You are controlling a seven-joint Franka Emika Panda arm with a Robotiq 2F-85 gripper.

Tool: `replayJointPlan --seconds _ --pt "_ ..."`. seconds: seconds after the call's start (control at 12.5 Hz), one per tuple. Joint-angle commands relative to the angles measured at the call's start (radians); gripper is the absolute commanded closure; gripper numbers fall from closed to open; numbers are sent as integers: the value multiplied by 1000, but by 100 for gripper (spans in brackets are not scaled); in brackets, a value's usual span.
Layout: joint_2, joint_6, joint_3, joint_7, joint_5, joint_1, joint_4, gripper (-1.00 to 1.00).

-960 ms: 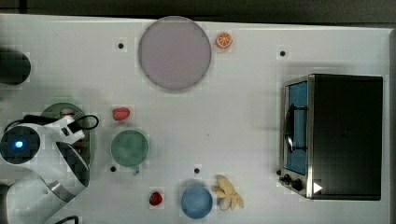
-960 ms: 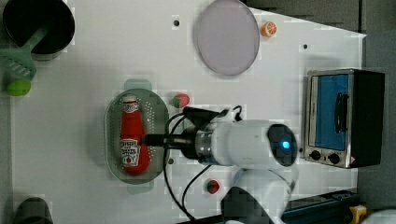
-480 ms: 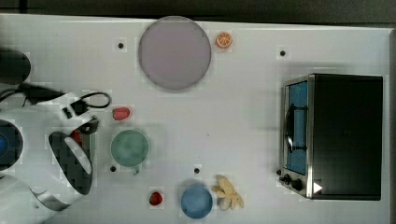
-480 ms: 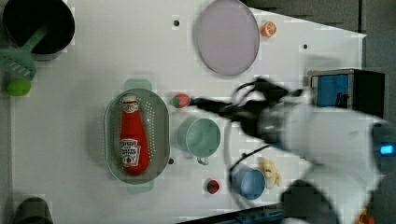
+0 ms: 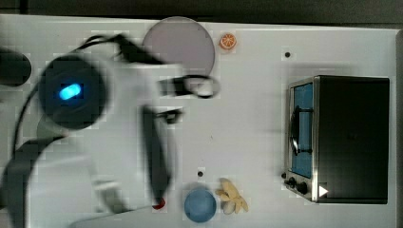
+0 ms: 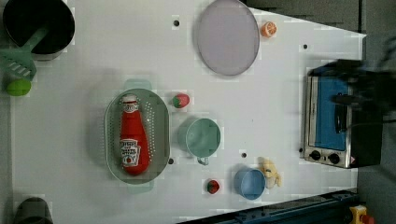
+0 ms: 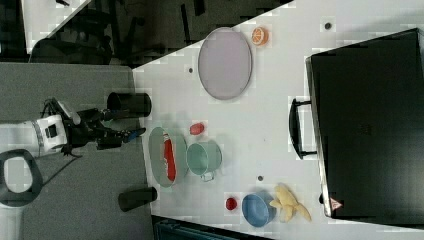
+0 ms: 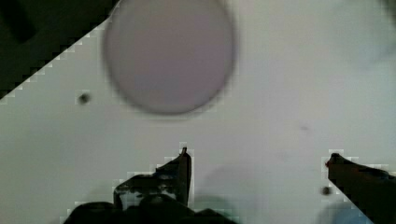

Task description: Pick Ketchup from the table and place it in strainer.

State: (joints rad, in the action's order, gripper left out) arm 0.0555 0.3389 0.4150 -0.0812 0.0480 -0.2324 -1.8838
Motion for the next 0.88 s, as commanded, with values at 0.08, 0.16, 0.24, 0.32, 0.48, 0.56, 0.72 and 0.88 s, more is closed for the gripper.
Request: replayJointPlan --seconds 0.08,0.16,0.24,0.32,0.48,0.56,0.72,0.88 --pt "21 -160 -100 7 -28 -18 83 -100" --pt "22 -212 -123 10 -45 -18 112 -100" --pt "23 -258 -142 11 -54 -18 137 -100" --pt "27 -300 -160 13 -54 -18 156 -100" --pt "27 -314 -180 13 -54 -18 168 -100" --pt "25 -312 -188 13 -56 -18 163 -100" --pt "23 -300 -204 13 -56 -18 161 -100" --pt "24 -297 -205 13 -56 -18 161 -100"
